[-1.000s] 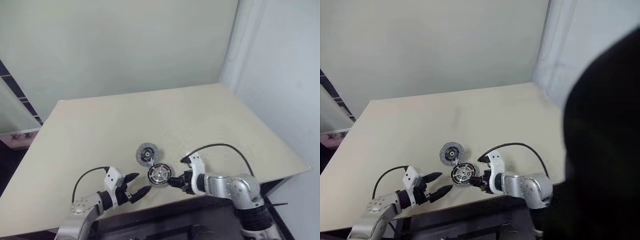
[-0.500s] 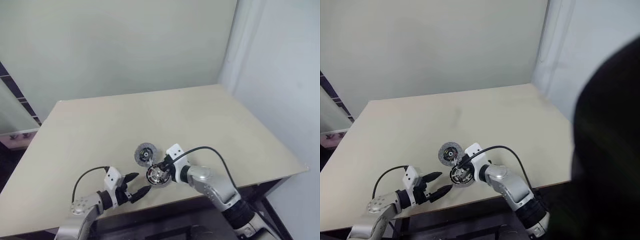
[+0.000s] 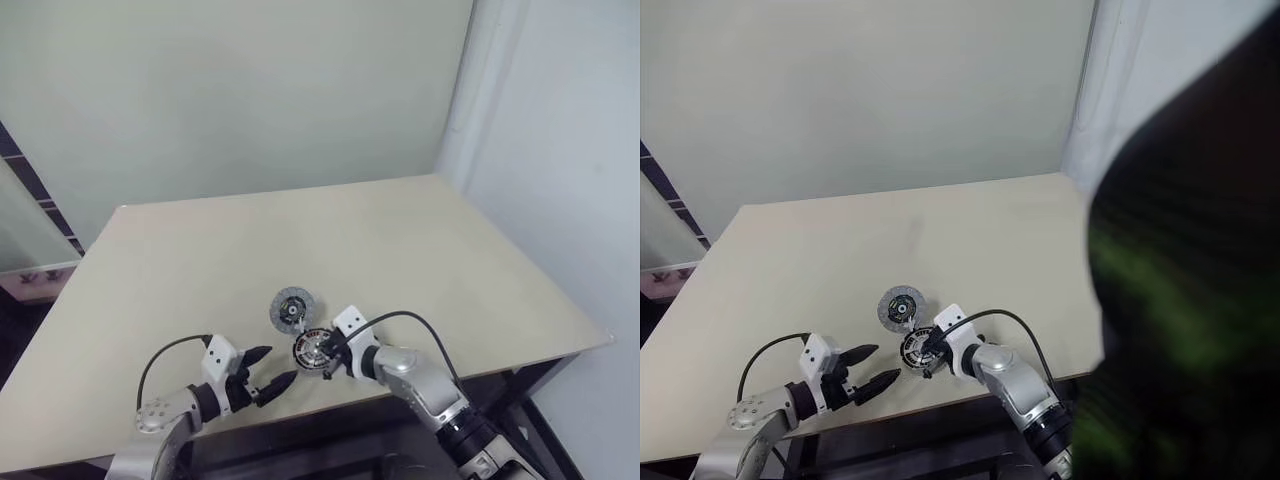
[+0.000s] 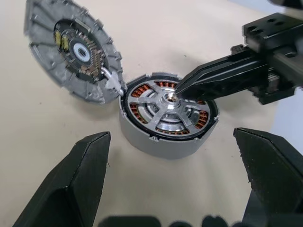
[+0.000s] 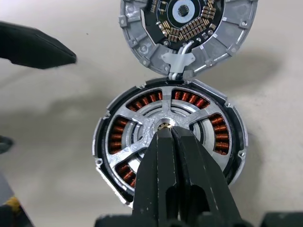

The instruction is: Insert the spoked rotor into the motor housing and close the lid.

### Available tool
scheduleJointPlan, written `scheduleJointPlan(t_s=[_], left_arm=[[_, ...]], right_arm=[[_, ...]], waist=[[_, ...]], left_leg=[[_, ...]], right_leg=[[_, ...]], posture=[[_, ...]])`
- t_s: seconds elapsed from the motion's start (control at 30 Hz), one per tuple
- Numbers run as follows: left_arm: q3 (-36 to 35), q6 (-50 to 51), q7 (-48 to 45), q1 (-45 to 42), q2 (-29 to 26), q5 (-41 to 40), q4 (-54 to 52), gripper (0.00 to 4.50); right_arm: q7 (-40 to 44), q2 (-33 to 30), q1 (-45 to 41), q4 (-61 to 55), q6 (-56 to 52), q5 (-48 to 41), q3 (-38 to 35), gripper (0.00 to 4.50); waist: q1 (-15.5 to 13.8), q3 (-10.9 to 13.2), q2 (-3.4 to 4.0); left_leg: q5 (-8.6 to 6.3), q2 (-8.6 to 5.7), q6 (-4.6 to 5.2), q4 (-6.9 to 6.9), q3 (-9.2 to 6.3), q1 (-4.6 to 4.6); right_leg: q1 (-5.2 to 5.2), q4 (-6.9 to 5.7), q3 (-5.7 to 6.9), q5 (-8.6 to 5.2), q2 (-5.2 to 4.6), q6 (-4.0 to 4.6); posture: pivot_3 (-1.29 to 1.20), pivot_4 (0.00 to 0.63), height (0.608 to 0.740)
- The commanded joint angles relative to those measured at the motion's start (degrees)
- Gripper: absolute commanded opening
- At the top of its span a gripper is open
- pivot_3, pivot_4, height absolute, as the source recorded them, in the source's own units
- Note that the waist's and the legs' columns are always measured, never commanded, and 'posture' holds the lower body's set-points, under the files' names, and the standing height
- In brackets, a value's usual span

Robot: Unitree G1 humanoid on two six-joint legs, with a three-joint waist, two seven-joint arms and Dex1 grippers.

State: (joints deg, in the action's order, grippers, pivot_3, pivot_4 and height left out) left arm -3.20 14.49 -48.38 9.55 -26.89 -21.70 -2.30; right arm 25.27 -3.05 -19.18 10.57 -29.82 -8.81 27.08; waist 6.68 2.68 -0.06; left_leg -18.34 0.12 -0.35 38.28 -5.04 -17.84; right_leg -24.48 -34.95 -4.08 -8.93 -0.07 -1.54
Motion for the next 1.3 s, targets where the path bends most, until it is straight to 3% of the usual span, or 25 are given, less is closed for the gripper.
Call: scheduleJointPlan(t_s=[0.03, 0.1, 0.2, 0.57, 0.77, 1.1, 1.3], left_arm=[[-1.1, 1.9, 1.1, -1.2, 0.5, -2.0, -2.2, 4.5], [-1.1, 2.9, 1.6, -1.1, 0.4, -2.1, -2.6, 4.5], [-1.2, 2.0, 1.6, -0.9, 0.6, -1.9, -2.5, 4.5], [-1.6, -3.4, 0.3, -0.7, 0.8, -1.6, -0.4, 4.5], [-1.2, -4.2, -0.2, -1.0, 0.6, -1.3, 0.2, 4.5], [0.0, -2.8, -2.1, -0.2, -2.1, 0.0, -0.6, 4.5], [-0.2, -1.3, -3.9, 1.1, -5.0, -0.1, -1.9, 4.5]], right_arm=[[1.2, 0.0, -1.4, -6.2, 0.8, 0.1, -1.6, 0.04], [1.7, -1.0, -1.6, -7.9, 0.6, 1.0, -1.4, 0.04], [2.0, -1.6, -1.4, -10.8, -5.9, -1.4, -3.9, 0.61], [-0.3, -2.4, -2.3, -9.9, -20.9, -8.1, -18.3, 4.48], [0.0, -3.5, -3.1, -10.2, -24.2, -8.1, -19.0, 4.48], [15.6, -21.8, -9.9, -18.4, -8.9, 7.3, 7.9, 4.48], [22.7, -24.7, -14.7, -19.1, -0.5, 15.4, 17.1, 4.48]], waist=[[0.0, 0.0, 0.0], [0.0, 0.0, -0.01], [0.0, 0.0, -0.01], [0.0, 0.0, 0.0], [0.0, 0.0, 0.02], [0.0, 0.1, 0.04], [0.0, 0.1, -0.01]], left_leg=[[0.0, 0.01, 0.0, -0.01, -0.01, 0.0], [0.0, 0.01, 0.0, -0.04, -0.02, 0.0], [-0.01, 0.0, -0.01, -0.08, -0.03, -0.01], [-0.01, -0.01, -0.01, -0.08, -0.01, -0.05], [-0.02, 0.0, -0.01, -0.08, 0.01, -0.07], [-0.02, -0.01, -0.01, -0.09, 0.03, -0.08], [-0.02, 0.03, -0.01, -0.16, 0.0, -0.07]], right_leg=[[0.0, -0.01, 0.0, 0.0, 0.01, 0.0], [0.0, -0.01, 0.0, 0.0, 0.01, -0.01], [-0.01, 0.01, 0.0, 0.0, 0.0, -0.01], [-0.02, 0.04, 0.0, 0.0, 0.0, 0.0], [-0.04, 0.05, -0.01, 0.0, 0.0, 0.0], [-0.05, 0.14, 0.02, -0.02, -0.02, 0.0], [-0.1, 0.13, 0.08, -0.02, -0.01, 0.0]], posture=[[0.0, 0.0, 0.74], [0.0, 0.0, 0.74], [0.0, 0.0, 0.74], [0.0, 0.0, 0.74], [0.0, 0.0, 0.74], [0.0, 0.0, 0.74], [0.0, 0.0, 0.74]])
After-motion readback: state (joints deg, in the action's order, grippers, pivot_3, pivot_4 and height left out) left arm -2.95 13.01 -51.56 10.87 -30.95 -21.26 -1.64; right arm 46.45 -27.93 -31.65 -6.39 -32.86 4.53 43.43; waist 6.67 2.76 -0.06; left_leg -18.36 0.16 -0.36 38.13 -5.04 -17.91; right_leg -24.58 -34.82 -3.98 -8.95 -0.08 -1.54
